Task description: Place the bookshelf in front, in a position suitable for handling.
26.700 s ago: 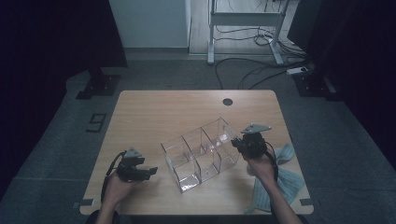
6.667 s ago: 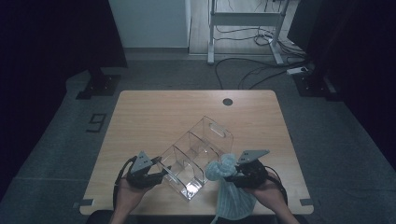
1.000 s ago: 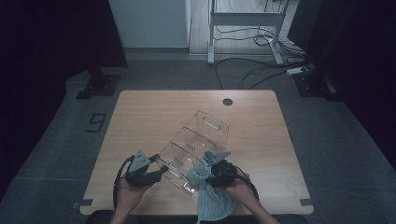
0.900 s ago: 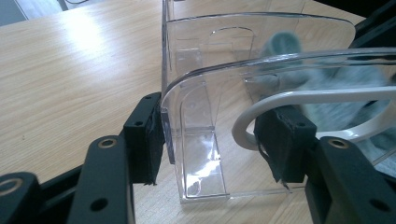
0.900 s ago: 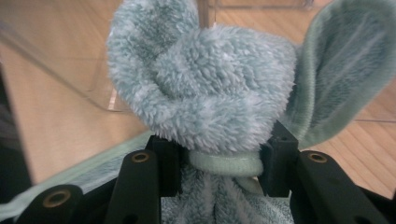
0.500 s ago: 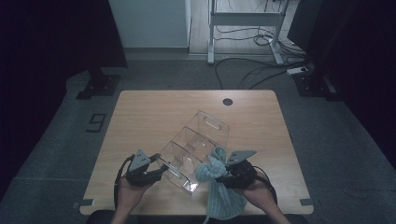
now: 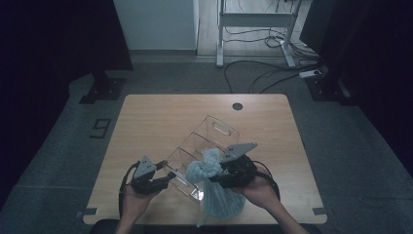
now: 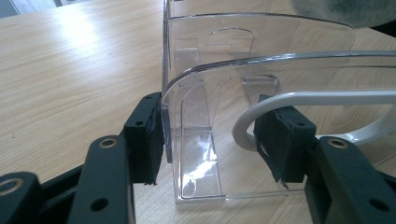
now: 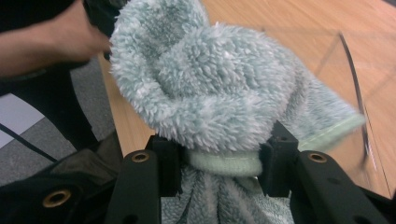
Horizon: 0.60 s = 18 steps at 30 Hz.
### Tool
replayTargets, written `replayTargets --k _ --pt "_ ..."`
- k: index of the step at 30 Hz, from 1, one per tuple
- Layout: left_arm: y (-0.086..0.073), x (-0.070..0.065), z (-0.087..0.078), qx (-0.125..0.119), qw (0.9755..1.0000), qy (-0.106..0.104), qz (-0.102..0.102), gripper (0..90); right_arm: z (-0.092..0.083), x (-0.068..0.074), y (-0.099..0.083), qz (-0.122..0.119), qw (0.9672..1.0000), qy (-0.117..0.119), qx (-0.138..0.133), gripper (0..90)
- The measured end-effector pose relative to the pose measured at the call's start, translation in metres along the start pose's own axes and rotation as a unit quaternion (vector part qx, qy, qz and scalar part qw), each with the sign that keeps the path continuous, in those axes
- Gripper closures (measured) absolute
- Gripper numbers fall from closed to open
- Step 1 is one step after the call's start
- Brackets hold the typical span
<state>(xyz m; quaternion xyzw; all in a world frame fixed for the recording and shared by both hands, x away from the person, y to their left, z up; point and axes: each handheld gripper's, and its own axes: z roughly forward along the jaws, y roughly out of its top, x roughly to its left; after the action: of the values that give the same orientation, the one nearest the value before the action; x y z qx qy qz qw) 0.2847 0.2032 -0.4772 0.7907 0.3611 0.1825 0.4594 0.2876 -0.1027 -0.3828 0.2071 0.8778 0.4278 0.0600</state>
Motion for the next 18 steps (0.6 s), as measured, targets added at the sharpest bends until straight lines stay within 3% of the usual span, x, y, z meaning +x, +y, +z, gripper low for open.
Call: replayTargets --k 8,15,18 --pt "-0.001 0.002 -0.001 -0.004 1.0000 -0.006 0.004 44.3 0.024 0.003 0.042 -0.024 0.9996 0.012 0.010 57.8" --pt "-0.002 0.008 -0.016 0.005 0.9994 -0.020 0.027 38.0 0.040 0.001 0.066 -0.024 0.9993 0.023 0.015 57.8" --pt "-0.003 0.015 -0.025 0.007 0.9992 -0.030 0.025 34.7 0.047 0.001 0.074 -0.024 0.9991 0.030 0.018 57.8"
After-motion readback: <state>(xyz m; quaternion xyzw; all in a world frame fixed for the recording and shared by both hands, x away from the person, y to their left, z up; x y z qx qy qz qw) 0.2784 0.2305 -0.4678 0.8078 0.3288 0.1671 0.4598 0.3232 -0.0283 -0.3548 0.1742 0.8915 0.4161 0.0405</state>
